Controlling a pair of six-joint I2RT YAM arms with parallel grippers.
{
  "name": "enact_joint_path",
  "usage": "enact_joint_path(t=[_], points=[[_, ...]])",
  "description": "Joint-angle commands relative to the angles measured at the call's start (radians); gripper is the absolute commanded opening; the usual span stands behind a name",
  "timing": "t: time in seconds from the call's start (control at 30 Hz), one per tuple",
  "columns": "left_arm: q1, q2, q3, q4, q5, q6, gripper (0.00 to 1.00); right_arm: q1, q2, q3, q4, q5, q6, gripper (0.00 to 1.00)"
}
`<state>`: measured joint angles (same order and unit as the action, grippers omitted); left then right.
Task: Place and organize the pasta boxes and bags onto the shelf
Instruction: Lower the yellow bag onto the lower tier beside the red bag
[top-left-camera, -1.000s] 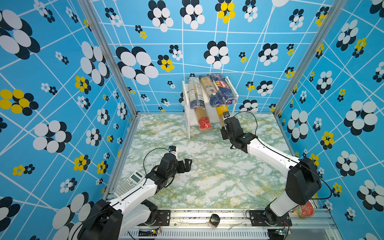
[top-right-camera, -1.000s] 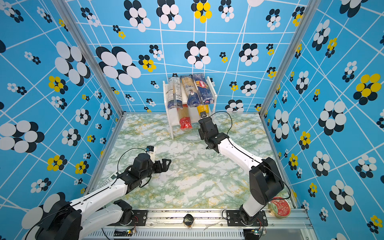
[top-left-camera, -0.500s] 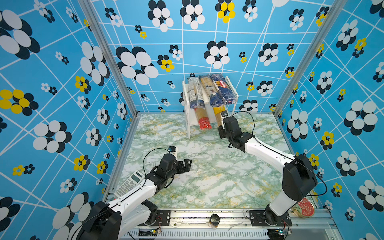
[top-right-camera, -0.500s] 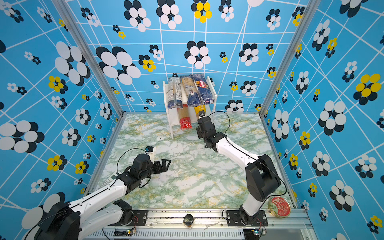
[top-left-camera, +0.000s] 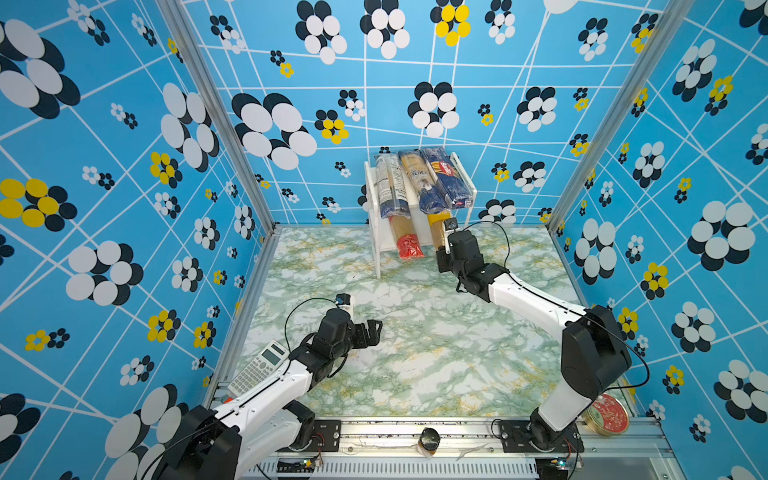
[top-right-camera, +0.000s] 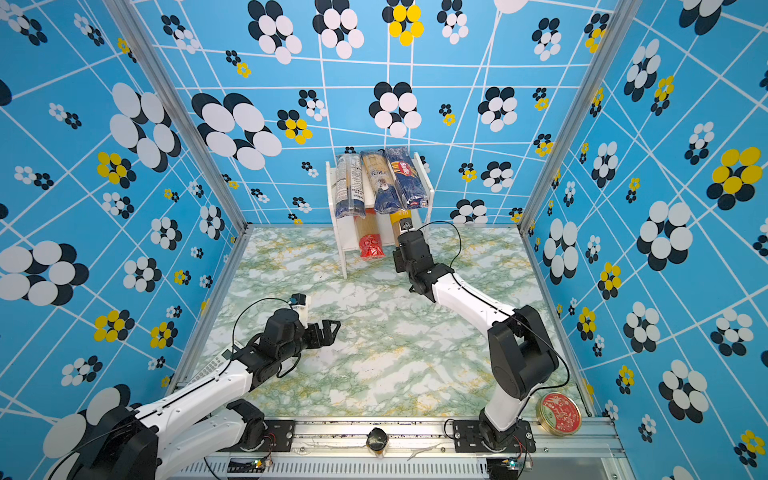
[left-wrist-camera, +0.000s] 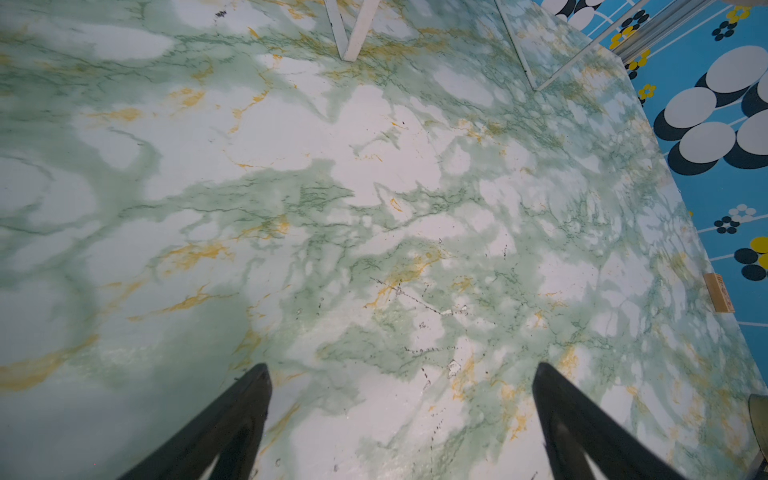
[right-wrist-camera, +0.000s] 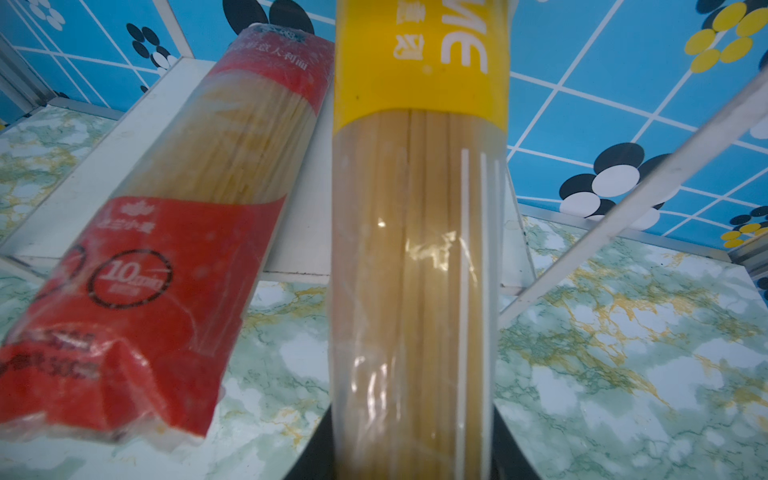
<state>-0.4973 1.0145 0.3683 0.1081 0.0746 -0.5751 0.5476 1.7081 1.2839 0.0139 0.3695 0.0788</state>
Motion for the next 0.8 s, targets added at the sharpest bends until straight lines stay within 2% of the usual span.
enact_joint_path(t=[0.0, 0.63, 0.67, 0.73, 0.77], points=[[0.008, -0.019, -0.012, -0.016, -0.014, 0.017, 0.99, -0.012, -0.004, 0.074, 0.202, 0.006, 0.026, 0.00], [0.008, -0.040, -0.017, -0.025, -0.021, 0.013, 0.99, -0.015, 0.052, 0.069, 0.275, -0.027, 0.030, 0.02], [0.008, -0.040, -0.017, -0.026, -0.020, 0.013, 0.99, -0.015, 0.053, 0.070, 0.274, -0.026, 0.031, 0.05], [0.008, -0.040, -0.017, -0.026, -0.019, 0.013, 0.99, -0.015, 0.057, 0.066, 0.276, -0.017, 0.031, 0.24], [0.008, -0.039, -0.017, -0.025, -0.019, 0.012, 0.99, -0.015, 0.058, 0.063, 0.276, -0.015, 0.032, 0.28]])
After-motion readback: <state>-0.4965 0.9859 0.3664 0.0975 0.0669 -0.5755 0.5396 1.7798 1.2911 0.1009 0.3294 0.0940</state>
